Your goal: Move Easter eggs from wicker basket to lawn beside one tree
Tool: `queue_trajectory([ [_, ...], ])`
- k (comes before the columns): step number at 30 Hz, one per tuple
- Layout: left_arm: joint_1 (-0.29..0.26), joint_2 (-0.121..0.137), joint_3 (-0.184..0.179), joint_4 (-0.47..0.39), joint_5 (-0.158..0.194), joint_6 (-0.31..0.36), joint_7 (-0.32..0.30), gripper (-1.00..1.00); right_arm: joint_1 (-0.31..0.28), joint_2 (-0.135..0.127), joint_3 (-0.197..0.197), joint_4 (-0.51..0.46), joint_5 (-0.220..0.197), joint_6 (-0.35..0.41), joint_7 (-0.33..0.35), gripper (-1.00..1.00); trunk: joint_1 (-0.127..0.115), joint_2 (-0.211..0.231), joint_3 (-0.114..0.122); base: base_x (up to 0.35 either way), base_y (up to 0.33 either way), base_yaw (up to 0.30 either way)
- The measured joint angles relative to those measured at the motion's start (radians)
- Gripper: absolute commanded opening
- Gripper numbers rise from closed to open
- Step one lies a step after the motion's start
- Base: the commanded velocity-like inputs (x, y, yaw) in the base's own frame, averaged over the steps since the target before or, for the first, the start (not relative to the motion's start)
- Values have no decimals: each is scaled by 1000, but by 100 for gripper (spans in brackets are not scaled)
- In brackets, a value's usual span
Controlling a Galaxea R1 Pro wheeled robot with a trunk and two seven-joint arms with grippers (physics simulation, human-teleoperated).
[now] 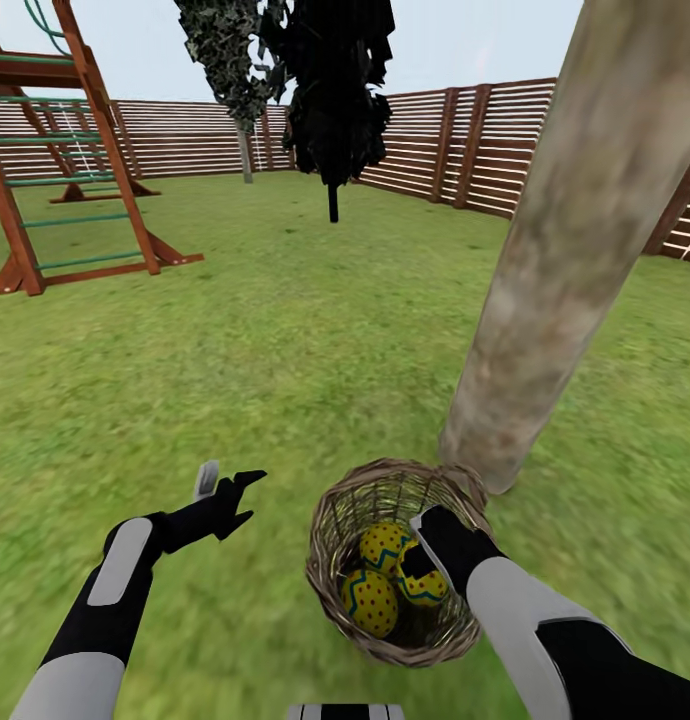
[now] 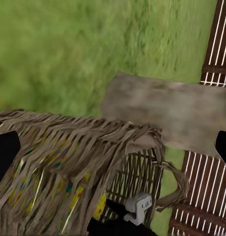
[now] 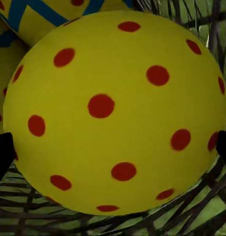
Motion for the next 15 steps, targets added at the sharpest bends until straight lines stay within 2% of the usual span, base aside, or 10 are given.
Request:
queue_trajectory([
  [1,0,-1,-12,0,0,0,0,100,0,-1,-1,-3,0,53,1,-100,0,0,4,0,0,0],
  [2,0,-1,-24,0,0,-1,1,100,0,-2,1,-19,6,99,32,-100,-1,0,8,0,0,0],
  [3,0,-1,-28,0,0,-1,1,100,0,-3,3,-39,8,113,100,-100,-1,1,12,0,0,0],
  [5,0,-1,-30,0,0,-1,1,100,0,-20,7,-65,17,121,258,-100,-2,1,19,0,0,0],
  [6,0,-1,-30,1,0,-2,2,100,0,-30,9,-68,17,120,309,-100,-3,1,23,0,0,0],
  [9,-1,-1,-30,28,-2,-3,3,100,-1,-39,14,-83,17,120,462,-100,-4,2,35,0,0,0],
  [12,-5,-1,-30,49,-2,-6,3,100,1,-41,18,-117,17,120,571,-100,-5,3,46,0,0,0],
  [14,-6,-1,-30,50,-2,-6,3,100,4,-64,25,-127,20,119,664,-100,-6,3,54,0,0,0],
  [15,-6,-1,-30,50,-3,-6,3,100,4,-88,36,-141,21,117,736,-100,-7,4,58,0,0,0],
])
